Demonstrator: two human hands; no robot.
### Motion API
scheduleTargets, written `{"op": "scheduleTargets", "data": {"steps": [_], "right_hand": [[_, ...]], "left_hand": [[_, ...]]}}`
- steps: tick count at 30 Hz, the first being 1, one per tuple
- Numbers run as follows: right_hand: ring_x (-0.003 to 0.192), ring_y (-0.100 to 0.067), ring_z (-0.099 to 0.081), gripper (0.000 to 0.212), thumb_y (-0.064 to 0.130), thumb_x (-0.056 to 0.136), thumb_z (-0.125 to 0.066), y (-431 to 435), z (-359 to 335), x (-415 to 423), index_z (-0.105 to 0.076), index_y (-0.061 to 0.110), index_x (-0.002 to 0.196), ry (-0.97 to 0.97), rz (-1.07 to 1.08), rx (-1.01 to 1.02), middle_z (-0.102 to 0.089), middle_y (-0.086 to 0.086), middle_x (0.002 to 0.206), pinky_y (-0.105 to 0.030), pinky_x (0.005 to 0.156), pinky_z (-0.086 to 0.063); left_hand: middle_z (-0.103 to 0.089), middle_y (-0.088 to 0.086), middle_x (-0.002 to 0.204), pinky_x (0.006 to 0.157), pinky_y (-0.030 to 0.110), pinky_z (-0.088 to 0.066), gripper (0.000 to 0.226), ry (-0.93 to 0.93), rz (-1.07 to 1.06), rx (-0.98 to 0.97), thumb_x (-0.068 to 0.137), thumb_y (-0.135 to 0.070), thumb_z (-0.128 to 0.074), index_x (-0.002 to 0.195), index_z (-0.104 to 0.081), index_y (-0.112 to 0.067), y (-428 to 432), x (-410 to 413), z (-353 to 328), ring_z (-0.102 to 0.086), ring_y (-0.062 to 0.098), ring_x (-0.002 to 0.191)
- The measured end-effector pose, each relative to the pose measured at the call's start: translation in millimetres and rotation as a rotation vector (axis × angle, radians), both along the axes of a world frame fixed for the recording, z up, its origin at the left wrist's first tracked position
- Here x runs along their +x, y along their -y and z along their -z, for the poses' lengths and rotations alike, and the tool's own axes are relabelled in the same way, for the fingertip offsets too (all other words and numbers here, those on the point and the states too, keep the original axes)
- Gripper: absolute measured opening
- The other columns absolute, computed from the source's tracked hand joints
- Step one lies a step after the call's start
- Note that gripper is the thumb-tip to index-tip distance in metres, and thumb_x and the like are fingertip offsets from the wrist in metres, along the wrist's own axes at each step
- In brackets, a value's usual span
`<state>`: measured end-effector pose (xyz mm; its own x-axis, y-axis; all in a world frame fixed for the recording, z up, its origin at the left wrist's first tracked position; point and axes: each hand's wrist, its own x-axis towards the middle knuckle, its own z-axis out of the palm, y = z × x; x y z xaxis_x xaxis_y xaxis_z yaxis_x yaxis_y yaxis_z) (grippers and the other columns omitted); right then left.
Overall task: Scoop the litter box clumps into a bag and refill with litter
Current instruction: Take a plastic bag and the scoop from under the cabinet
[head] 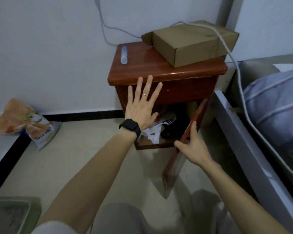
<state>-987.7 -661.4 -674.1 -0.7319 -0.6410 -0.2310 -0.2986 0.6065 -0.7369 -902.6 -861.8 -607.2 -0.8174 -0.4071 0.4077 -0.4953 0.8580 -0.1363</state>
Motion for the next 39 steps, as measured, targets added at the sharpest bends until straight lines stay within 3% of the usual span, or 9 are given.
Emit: {"op": "scheduleTargets", "data": {"steps": [6, 9, 13, 16, 21, 25, 28, 33, 39], "right_hand": [[0.127, -0.023, -0.052, 0.089, 0.042, 0.090, -0.050, -55, -17, -22, 0.010, 0.027, 0.154, -0.130, -0.175, 0.059, -0.033, -0.003, 0.156, -0.038, 0.103, -0.046], [0.124, -0.032, -0.053, 0.079, 0.032, 0.096, -0.043, -74, -21, -32, 0.009, 0.020, 0.155, -0.259, -0.183, 0.169, -0.013, -0.004, 0.163, -0.044, 0.101, -0.045], [0.104, -0.031, -0.060, 0.083, 0.010, 0.092, -0.045, -87, -23, -39, 0.010, 0.010, 0.154, -0.463, -0.153, 0.426, 0.007, -0.009, 0.163, -0.037, 0.083, -0.052], [0.119, -0.034, -0.050, 0.084, 0.004, 0.091, -0.045, -93, -20, -41, 0.010, 0.009, 0.154, -0.562, -0.053, 0.521, 0.007, -0.011, 0.163, -0.039, 0.089, -0.053], [0.135, -0.030, -0.035, 0.088, 0.023, 0.087, -0.050, -109, -13, -50, 0.005, 0.010, 0.155, -0.651, 0.024, 0.534, 0.003, -0.011, 0.163, -0.041, 0.101, -0.042], [0.149, -0.026, -0.016, 0.078, 0.048, 0.091, -0.043, -113, -5, -48, -0.017, 0.012, 0.155, -0.748, -0.016, 0.431, -0.013, -0.009, 0.162, -0.047, 0.117, -0.021], [0.150, -0.022, -0.010, 0.068, 0.052, 0.093, -0.038, -111, -2, -43, -0.028, 0.021, 0.152, -0.763, -0.084, 0.331, -0.021, -0.004, 0.161, -0.049, 0.120, -0.013], [0.149, -0.019, -0.015, 0.056, 0.050, 0.095, -0.038, -93, 9, -28, -0.037, 0.030, 0.148, -0.653, -0.231, 0.153, -0.031, 0.003, 0.157, -0.044, 0.119, -0.019], [0.128, -0.025, -0.050, 0.053, 0.042, 0.088, -0.034, -30, 59, -50, -0.058, 0.023, 0.131, -0.481, -0.295, 0.058, -0.059, 0.000, 0.134, -0.040, 0.101, -0.045]], "left_hand": [[0.012, 0.009, 0.163, 0.113, 0.066, -0.004, 0.120, -0.029, -0.093, 0.026, 0.072, -0.055, -0.076, 0.155, 0.007, -0.028, 17, -43, 9, 0.011, 0.038, 0.147], [0.014, 0.009, 0.162, 0.111, 0.069, -0.005, 0.117, -0.073, -0.094, 0.045, 0.075, -0.055, -0.074, 0.155, 0.007, -0.028, 14, -55, 16, 0.012, 0.039, 0.147], [0.013, 0.008, 0.162, 0.111, 0.070, -0.008, 0.111, -0.087, -0.071, 0.043, 0.079, -0.052, -0.071, 0.156, 0.006, -0.029, 19, -60, 23, 0.011, 0.040, 0.147], [0.013, 0.009, 0.162, 0.112, 0.070, -0.006, 0.111, -0.099, -0.065, 0.052, 0.079, -0.052, -0.071, 0.156, 0.006, -0.028, 20, -61, 26, 0.011, 0.040, 0.147], [0.013, 0.011, 0.162, 0.112, 0.069, -0.005, 0.111, -0.131, -0.068, 0.060, 0.079, -0.050, -0.071, 0.156, 0.006, -0.027, 12, -66, 26, 0.011, 0.042, 0.146], [0.015, 0.011, 0.162, 0.113, 0.067, -0.004, 0.111, -0.150, -0.079, 0.121, 0.077, -0.042, -0.071, 0.156, 0.006, -0.027, -8, -73, 22, 0.012, 0.040, 0.147], [0.014, 0.007, 0.162, 0.114, 0.062, -0.003, 0.100, -0.125, -0.074, 0.203, 0.080, -0.037, -0.065, 0.156, 0.001, -0.031, -32, -68, 22, 0.010, 0.033, 0.148], [-0.016, 0.005, 0.162, 0.117, 0.058, -0.010, 0.072, -0.010, -0.070, 0.373, 0.087, -0.037, -0.055, 0.153, -0.028, -0.026, -69, -16, 74, -0.004, 0.028, 0.149], [-0.008, 0.000, 0.163, 0.120, 0.048, -0.005, 0.069, 0.218, -0.136, 0.559, 0.093, -0.038, -0.049, 0.153, -0.016, -0.034, -62, -7, 132, 0.001, 0.023, 0.149]]}}
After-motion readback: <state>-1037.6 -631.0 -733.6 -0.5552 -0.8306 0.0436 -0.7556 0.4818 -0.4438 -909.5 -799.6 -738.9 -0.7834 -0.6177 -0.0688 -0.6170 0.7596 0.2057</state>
